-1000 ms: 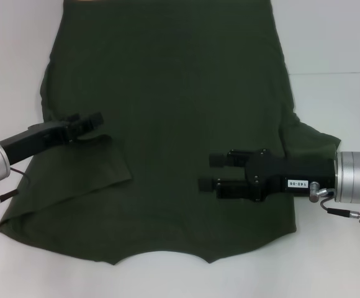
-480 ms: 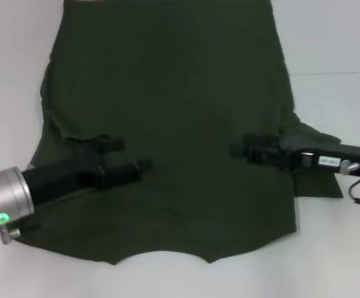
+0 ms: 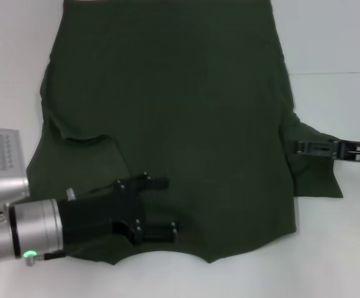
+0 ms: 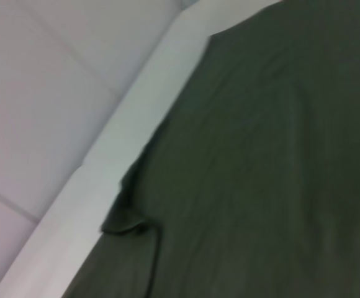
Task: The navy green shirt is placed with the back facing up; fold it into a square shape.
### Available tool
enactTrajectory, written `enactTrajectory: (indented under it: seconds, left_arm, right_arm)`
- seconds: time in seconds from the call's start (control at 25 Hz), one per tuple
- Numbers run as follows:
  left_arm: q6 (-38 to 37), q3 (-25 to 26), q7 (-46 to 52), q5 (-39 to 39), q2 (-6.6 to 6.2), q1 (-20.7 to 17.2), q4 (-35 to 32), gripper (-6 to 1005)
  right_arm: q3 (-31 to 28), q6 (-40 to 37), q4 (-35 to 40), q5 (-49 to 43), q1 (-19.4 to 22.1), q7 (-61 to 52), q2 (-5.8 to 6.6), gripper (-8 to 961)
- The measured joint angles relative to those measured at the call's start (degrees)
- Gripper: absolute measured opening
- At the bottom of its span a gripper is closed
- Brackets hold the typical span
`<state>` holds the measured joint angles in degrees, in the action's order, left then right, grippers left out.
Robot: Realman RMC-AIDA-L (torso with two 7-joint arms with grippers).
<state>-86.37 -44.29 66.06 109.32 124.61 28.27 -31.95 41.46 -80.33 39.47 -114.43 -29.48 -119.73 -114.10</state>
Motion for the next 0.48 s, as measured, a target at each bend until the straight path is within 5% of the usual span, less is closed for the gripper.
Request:
enactTrajectory:
  seconds: [0.48]
  left_arm:
    - [0.1, -4.5, -2.3, 0.3, 0.02, 0.9, 1.2, 963]
  right_arm:
    - [-1.4, 5.2, 0.5, -2.3, 3.9, -8.3, 2.69, 802]
